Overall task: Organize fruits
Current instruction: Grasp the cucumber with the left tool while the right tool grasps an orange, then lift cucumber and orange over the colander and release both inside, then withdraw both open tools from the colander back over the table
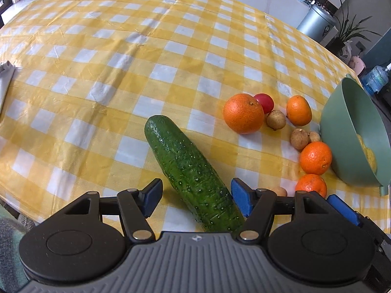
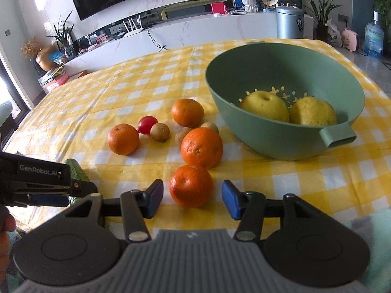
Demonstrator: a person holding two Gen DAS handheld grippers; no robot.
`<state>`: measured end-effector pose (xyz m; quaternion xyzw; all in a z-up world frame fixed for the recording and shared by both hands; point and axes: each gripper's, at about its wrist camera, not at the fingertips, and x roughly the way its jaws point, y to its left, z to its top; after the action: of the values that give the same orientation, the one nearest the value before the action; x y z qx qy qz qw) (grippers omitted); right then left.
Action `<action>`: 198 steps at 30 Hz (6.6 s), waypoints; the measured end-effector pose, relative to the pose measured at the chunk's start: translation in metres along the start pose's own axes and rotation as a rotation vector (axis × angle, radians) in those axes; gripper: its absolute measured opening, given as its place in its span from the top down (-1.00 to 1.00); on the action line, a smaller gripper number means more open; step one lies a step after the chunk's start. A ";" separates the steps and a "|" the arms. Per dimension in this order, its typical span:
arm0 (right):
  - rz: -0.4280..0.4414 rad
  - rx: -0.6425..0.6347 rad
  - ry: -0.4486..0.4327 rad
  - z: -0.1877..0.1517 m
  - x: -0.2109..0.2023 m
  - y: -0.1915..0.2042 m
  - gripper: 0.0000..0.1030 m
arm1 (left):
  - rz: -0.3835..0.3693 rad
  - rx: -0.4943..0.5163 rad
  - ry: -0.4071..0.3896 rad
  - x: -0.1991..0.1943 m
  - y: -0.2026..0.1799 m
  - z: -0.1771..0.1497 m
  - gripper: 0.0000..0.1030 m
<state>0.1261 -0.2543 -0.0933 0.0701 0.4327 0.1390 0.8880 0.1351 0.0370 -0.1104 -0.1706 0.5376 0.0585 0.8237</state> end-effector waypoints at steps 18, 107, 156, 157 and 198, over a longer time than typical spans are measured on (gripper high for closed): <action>0.023 0.061 0.060 0.004 0.017 -0.004 0.20 | 0.075 0.055 -0.032 0.010 -0.020 0.001 -0.24; -0.074 0.014 -0.243 0.112 -0.022 -0.117 0.25 | -0.240 0.458 -0.279 -0.019 -0.205 0.081 0.13; -0.146 -0.026 -0.051 0.112 0.050 -0.111 0.22 | -0.148 0.725 -0.184 0.029 -0.248 0.069 -0.24; -0.148 -0.025 -0.051 0.112 0.050 -0.111 0.22 | -0.156 0.719 -0.183 0.026 -0.247 0.069 -0.24; 0.015 -0.030 -0.359 0.033 -0.055 -0.032 -0.37 | 0.033 0.639 -0.321 -0.093 -0.100 0.005 -0.33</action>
<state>0.1260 -0.3017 -0.0399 0.0836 0.2643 0.1375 0.9509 0.1285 -0.0462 -0.0022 0.1156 0.3952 -0.0733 0.9083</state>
